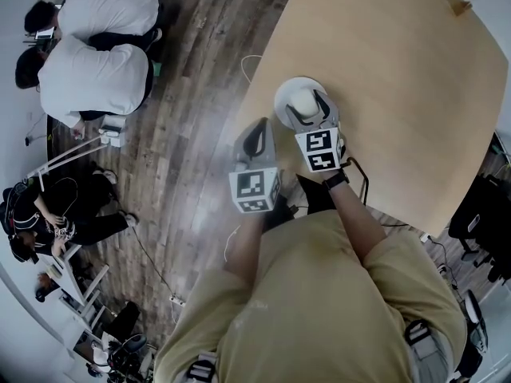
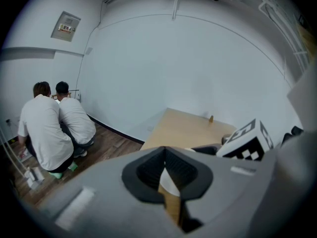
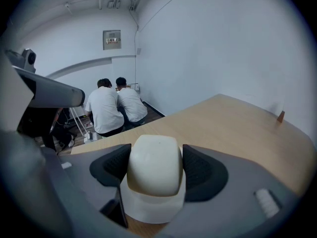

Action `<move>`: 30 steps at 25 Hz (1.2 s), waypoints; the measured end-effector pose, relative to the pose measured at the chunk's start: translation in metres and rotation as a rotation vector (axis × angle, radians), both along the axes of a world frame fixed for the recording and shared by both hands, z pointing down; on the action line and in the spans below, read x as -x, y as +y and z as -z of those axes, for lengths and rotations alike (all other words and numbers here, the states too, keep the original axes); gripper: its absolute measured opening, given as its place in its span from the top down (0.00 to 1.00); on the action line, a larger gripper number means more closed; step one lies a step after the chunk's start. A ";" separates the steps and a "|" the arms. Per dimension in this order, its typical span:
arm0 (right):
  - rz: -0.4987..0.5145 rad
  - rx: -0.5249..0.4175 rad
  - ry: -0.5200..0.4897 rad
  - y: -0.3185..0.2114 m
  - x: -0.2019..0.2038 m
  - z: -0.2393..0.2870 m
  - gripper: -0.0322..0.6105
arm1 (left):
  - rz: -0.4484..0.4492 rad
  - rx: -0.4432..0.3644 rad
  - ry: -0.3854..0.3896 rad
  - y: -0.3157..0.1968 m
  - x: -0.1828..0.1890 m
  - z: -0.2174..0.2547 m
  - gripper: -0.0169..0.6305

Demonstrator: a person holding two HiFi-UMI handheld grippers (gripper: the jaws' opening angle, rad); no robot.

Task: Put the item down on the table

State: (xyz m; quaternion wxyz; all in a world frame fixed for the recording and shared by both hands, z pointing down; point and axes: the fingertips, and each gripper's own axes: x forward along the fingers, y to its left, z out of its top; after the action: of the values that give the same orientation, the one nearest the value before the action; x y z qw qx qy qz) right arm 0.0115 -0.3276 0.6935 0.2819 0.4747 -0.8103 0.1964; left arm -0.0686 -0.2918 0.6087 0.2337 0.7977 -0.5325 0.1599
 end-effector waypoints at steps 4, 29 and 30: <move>-0.001 0.037 -0.002 0.004 0.004 -0.017 0.44 | -0.005 0.011 -0.002 0.003 0.002 -0.005 0.97; -0.015 0.019 0.087 0.011 0.002 -0.017 0.44 | -0.041 -0.013 -0.027 0.041 0.017 0.011 0.97; -0.022 0.013 0.086 0.014 0.002 -0.012 0.44 | -0.046 -0.021 -0.029 0.044 0.017 0.015 0.97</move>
State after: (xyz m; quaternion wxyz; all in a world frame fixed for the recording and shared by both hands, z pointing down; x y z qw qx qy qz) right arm 0.0099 -0.3139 0.7059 0.3172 0.4899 -0.7908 0.1843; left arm -0.0859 -0.2481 0.5940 0.2138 0.8098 -0.5189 0.1711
